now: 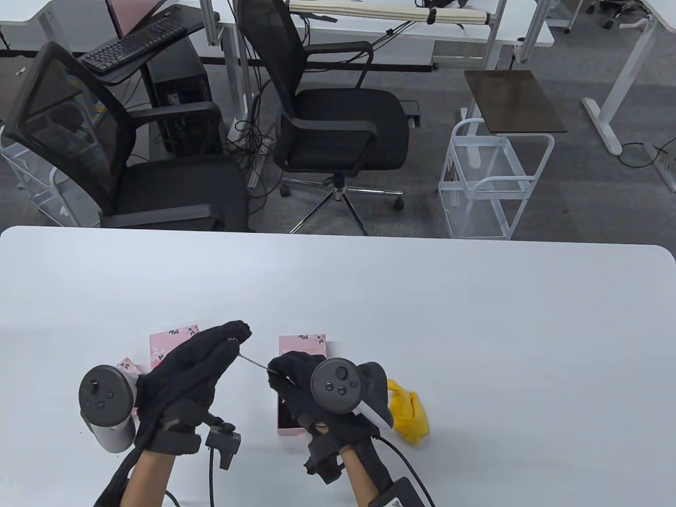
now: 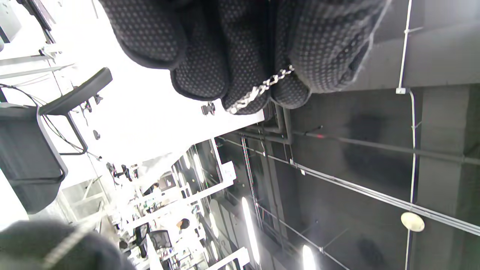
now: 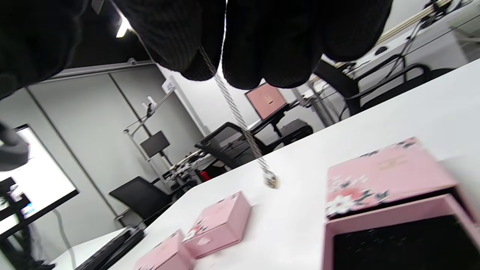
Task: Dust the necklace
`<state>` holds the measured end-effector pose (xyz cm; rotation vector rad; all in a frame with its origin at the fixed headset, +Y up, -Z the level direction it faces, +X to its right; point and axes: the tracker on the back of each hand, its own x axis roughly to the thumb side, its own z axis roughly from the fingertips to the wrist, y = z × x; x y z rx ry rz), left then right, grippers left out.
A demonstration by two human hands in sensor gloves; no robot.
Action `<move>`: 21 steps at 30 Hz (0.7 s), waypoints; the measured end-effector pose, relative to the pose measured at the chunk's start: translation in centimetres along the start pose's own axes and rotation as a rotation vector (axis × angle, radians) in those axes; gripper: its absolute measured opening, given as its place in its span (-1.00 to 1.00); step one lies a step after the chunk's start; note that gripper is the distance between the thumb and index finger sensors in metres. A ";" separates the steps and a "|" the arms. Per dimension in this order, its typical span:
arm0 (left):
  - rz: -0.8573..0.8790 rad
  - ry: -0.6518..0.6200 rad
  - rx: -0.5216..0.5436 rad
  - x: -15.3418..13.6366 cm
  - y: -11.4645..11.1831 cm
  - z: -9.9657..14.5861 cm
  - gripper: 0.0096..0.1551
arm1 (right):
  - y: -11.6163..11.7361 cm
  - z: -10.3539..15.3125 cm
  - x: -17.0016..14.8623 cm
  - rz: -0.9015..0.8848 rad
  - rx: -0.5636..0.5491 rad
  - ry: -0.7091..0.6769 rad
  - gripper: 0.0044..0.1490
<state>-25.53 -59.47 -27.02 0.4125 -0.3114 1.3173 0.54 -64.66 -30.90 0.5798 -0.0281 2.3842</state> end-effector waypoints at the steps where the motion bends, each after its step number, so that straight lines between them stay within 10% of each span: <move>1: -0.001 0.002 0.016 0.0 0.4 0.0 -0.63 | -0.4 0.0 -0.4 -0.007 -0.011 0.014 -0.56; 13: -0.163 0.064 0.127 -1.3 2.8 -0.4 -0.63 | -5.1 1.6 -5.1 -0.248 -0.206 0.152 -0.57; 21: -0.594 0.209 -0.142 -4.0 -1.4 -1.3 -0.62 | -6.4 2.7 -3.2 -0.228 -0.372 0.118 -0.57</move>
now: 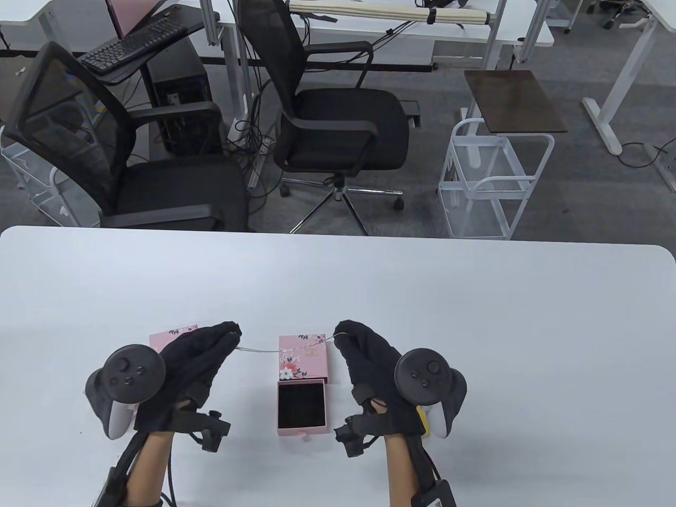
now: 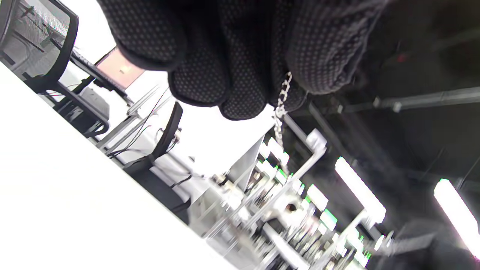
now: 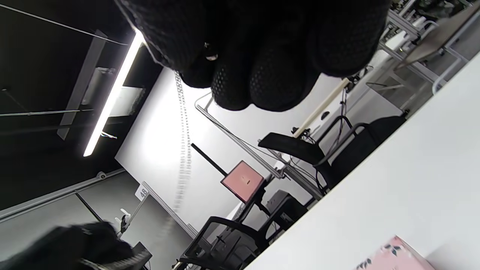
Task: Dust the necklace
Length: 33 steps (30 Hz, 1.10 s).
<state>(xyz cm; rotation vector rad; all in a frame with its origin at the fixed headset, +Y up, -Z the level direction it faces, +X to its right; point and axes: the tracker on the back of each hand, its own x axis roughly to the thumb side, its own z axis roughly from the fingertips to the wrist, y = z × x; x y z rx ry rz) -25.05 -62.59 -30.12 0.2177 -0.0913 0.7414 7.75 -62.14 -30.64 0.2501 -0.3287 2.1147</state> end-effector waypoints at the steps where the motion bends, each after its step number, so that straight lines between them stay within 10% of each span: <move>1: -0.056 0.009 -0.019 0.2 -0.6 0.0 -0.61 | 0.0 0.1 0.4 0.006 -0.009 -0.011 -0.57; 14: -0.356 0.038 -0.552 1.0 -8.5 -0.7 -0.57 | 1.7 1.1 3.3 0.121 -0.059 -0.148 -0.57; 25: 0.036 -0.151 -0.132 3.2 -2.4 0.7 -0.41 | 2.4 1.4 4.6 0.244 -0.003 -0.199 -0.57; 33: 0.214 -0.159 -0.169 4.4 -4.1 1.5 -0.44 | 3.1 1.8 5.6 0.275 0.019 -0.242 -0.58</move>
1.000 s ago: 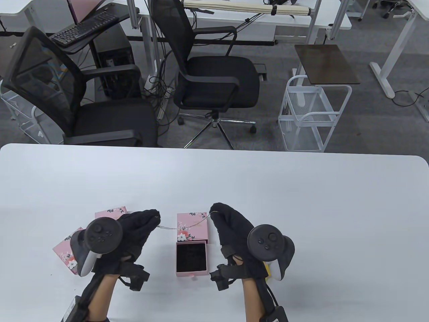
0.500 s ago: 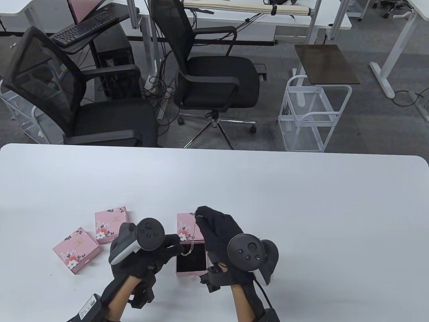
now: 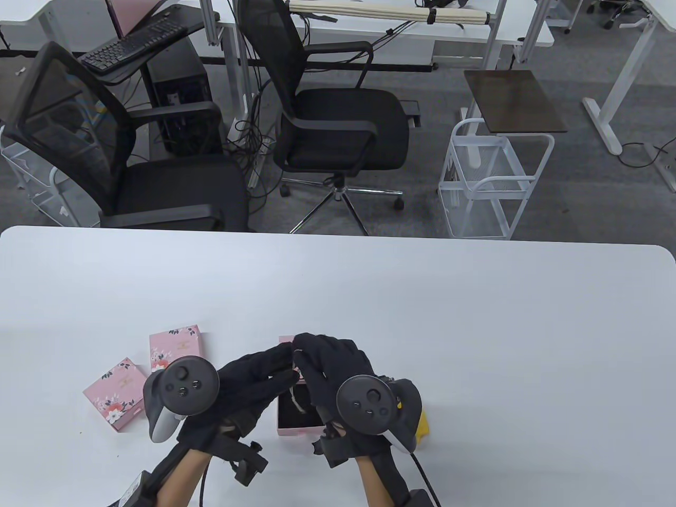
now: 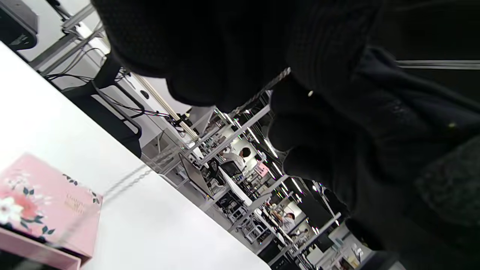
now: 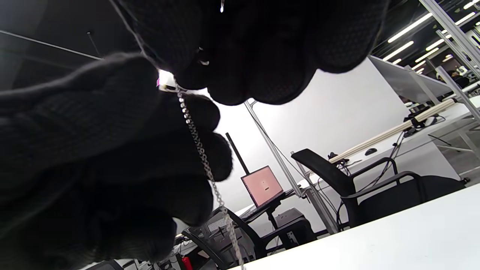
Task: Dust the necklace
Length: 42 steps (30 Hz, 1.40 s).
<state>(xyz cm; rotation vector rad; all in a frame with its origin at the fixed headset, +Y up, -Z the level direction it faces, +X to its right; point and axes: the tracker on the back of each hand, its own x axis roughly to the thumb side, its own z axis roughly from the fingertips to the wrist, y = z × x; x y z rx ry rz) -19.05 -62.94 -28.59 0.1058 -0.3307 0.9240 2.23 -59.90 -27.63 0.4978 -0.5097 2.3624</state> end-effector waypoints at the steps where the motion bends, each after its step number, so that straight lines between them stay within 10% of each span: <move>1: 0.003 0.002 0.016 -0.1 0.0 0.0 -0.51 | 0.0 0.0 0.1 0.003 0.000 -0.007 -0.58; 15: 0.423 0.068 -0.251 -1.9 0.9 -0.7 -0.60 | 1.8 -0.6 -2.2 -0.078 0.155 0.088 -0.53; 25: 0.610 0.138 -0.072 -2.8 1.5 -0.2 -0.61 | -0.6 -0.1 -0.8 -0.113 0.069 0.040 -0.49; 42: 0.546 0.107 0.038 -1.2 0.8 0.5 -0.63 | 1.6 0.5 2.2 -0.022 0.081 0.048 -0.39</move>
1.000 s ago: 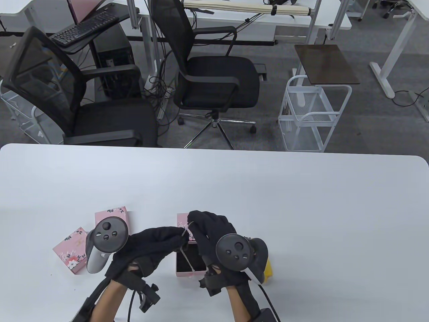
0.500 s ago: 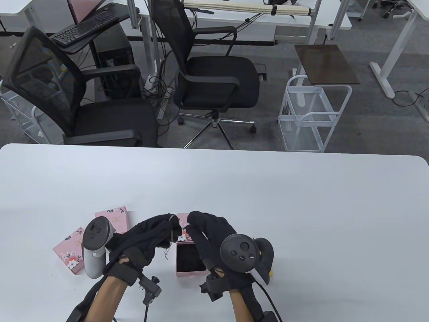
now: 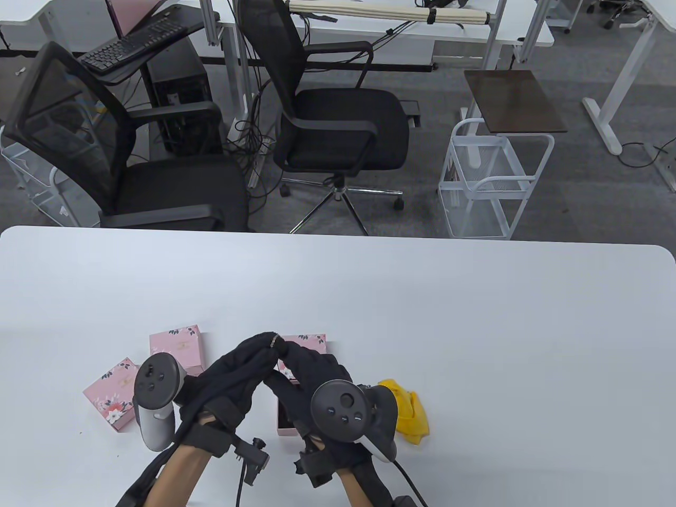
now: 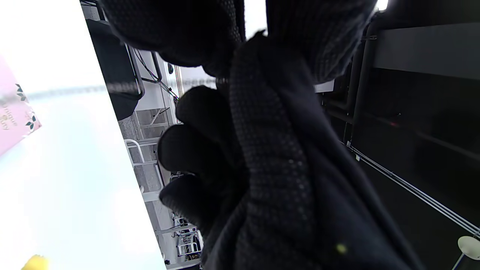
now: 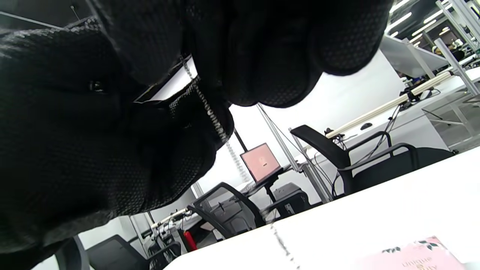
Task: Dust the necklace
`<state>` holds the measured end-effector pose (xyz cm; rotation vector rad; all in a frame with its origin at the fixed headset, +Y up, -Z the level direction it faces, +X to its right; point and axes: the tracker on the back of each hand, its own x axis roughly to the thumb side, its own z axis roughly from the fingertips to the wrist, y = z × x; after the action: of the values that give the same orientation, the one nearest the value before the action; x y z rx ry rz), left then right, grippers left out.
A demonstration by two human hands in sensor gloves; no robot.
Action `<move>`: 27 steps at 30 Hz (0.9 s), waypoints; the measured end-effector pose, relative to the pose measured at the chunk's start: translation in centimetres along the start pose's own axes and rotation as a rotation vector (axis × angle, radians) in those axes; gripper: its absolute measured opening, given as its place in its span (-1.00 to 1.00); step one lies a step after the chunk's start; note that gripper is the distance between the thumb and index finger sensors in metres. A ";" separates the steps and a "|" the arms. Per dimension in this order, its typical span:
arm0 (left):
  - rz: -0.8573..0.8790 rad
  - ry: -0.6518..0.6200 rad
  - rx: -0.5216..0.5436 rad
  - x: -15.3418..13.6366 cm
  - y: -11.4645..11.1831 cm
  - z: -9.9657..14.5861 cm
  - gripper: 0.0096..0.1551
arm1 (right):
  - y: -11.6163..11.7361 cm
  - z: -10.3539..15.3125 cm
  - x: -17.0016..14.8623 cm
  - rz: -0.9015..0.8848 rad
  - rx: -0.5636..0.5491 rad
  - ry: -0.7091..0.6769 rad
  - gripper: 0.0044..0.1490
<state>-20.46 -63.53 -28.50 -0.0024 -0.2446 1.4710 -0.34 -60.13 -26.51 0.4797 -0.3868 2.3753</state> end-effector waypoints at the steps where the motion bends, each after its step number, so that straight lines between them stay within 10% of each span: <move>1: -0.001 -0.003 -0.013 0.1 0.0 0.0 -0.63 | 0.1 0.0 -0.1 -0.011 -0.029 0.006 -0.47; 27: 0.096 -0.026 0.079 1.0 1.9 0.4 -0.52 | 0.4 0.1 0.9 0.019 0.034 -0.090 -0.57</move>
<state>-22.36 -62.44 -28.20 0.0699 -0.2097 1.5764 -1.22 -59.94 -26.10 0.6027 -0.3943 2.3878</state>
